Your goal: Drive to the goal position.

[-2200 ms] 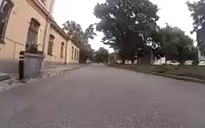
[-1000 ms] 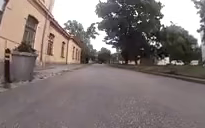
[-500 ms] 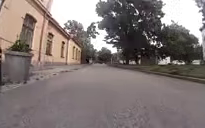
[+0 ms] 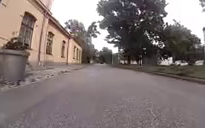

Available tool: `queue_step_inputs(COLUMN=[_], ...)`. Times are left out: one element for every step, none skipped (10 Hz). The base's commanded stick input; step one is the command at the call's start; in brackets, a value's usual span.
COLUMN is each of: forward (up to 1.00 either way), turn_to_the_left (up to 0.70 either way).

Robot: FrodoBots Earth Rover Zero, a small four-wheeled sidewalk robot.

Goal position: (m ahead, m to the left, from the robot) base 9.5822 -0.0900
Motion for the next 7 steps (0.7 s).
queue_step_inputs(forward=[0.70, 0.70, 0.70, 0.70, 0.70, 0.70, 0.70], turn_to_the_left=[0.00, 0.00, 0.00, 0.00, 0.00, 0.00, 0.00])
